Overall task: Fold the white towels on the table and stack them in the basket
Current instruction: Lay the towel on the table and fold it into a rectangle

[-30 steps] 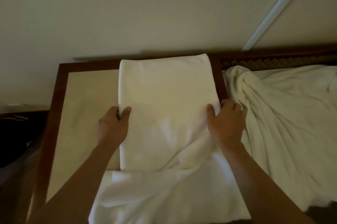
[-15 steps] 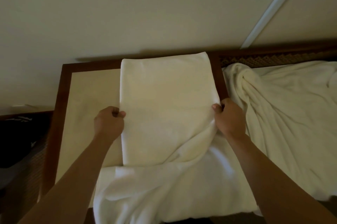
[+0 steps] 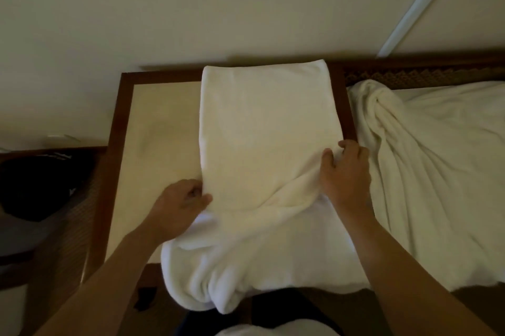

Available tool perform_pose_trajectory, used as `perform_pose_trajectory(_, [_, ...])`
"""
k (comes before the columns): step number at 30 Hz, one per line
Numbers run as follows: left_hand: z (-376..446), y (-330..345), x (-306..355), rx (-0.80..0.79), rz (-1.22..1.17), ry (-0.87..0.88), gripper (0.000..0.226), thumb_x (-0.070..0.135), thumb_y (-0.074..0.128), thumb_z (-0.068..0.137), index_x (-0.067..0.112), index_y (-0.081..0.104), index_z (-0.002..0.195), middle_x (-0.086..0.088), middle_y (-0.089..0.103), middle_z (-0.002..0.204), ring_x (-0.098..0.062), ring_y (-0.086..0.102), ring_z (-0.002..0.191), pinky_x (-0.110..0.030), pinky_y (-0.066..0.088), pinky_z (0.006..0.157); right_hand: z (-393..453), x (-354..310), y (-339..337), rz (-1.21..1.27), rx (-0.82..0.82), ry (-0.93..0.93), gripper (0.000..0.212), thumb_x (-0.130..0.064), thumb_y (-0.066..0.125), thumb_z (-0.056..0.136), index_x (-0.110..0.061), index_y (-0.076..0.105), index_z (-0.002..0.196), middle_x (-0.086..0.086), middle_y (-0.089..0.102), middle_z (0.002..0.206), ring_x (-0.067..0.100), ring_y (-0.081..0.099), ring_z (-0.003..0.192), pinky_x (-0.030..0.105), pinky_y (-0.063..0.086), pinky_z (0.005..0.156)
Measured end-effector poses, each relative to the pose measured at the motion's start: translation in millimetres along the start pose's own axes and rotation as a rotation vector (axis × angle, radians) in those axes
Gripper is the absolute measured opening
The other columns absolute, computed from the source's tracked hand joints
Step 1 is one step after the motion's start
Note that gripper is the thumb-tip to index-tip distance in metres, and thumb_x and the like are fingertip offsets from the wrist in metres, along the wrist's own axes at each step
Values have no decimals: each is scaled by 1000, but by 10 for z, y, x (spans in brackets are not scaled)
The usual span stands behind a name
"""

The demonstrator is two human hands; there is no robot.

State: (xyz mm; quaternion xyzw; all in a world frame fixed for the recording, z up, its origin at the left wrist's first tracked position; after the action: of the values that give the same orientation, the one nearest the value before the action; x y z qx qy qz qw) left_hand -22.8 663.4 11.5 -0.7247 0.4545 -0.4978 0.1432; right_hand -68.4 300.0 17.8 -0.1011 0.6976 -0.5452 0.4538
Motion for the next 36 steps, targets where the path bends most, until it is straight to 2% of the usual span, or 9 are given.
perform_pose_trajectory(4, [-196, 2, -164, -158, 331, 86, 32, 83, 51, 75, 55, 51, 91, 22, 56, 103, -7, 55, 98, -37, 45, 90, -651, -156, -34, 28, 38, -25, 41, -31, 64, 93, -11, 54, 127, 15, 52, 124, 36, 57, 104, 50, 51, 81])
perform_pose_trajectory(10, [-557, -72, -90, 6, 262, 43, 35, 68, 45, 96, 34, 53, 95, 10, 61, 88, -15, 61, 80, -37, 51, 71, -1438, -241, -145, 165, -82, 58, 42, -37, 59, 98, -20, 46, 134, 6, 46, 133, 25, 57, 104, 45, 49, 87])
perform_pose_trajectory(16, [-1658, 176, 420, 212, 120, 362, 26, 52, 57, 97, 27, 61, 92, 11, 62, 83, -8, 59, 77, -28, 46, 67, -2146, -400, -305, 710, -637, 464, 43, -52, 58, 98, -12, 60, 114, 18, 71, 101, 25, 71, 71, 36, 55, 64])
perform_pose_trajectory(20, [-2227, 737, 654, 59, 25, 471, 24, 51, 64, 96, 27, 66, 95, 12, 61, 86, -2, 57, 80, -18, 42, 66, -2552, -300, -462, 783, -704, 523, 34, -38, 70, 94, -5, 68, 104, 21, 73, 101, 32, 73, 85, 47, 64, 74])
perform_pose_trajectory(23, [-2448, 1070, 664, -162, -46, 455, 21, 50, 69, 92, 31, 69, 101, 15, 65, 93, -2, 59, 85, -16, 47, 71, -2674, -2, -625, 775, -590, 501, 13, -11, 60, 97, -5, 67, 106, 15, 71, 98, 29, 69, 88, 37, 61, 64])
perform_pose_trajectory(26, [-2490, 1162, 427, -166, -322, 262, 12, 45, 66, 96, 35, 71, 90, 11, 69, 88, -11, 64, 79, -30, 54, 75, -2747, 308, -762, 844, -562, 507, 14, -9, 60, 99, -14, 70, 108, 9, 74, 103, 28, 70, 96, 42, 60, 82])
perform_pose_trajectory(31, [-2249, 1051, -333, 419, -780, -351, 21, 38, 59, 102, 18, 66, 102, -7, 68, 96, -27, 64, 94, -38, 49, 81, -2718, 674, -1033, 1014, -476, 501, 15, -9, 61, 99, -10, 72, 109, 8, 77, 102, 23, 73, 86, 32, 58, 66])
perform_pose_trajectory(34, [-2045, 1237, -559, 266, -1041, -634, 31, 36, 53, 105, 16, 62, 127, -5, 66, 128, -25, 59, 121, -45, 44, 104, -2620, 916, -1093, 1018, -395, 616, 11, -8, 63, 96, -6, 72, 101, 12, 73, 93, 30, 68, 82, 36, 55, 63])
perform_pose_trajectory(36, [-1945, 1385, -503, 99, -1109, -615, 40, 31, 50, 107, 15, 54, 144, -2, 60, 140, -26, 50, 136, -47, 34, 112, -2569, 1036, -1080, 960, -384, 626, 9, -7, 62, 95, -5, 71, 95, 10, 72, 87, 29, 65, 84, 35, 51, 64])
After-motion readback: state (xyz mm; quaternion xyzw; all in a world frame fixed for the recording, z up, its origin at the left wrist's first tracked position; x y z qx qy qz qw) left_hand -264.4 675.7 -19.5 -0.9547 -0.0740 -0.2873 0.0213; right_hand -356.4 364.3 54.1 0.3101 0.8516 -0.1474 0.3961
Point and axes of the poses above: each hand's wrist, its own z-axis towards the middle knuckle, its own y-axis out of the palm, x = y × z, the point moved 5 cm from there along z, towards the middle knuckle
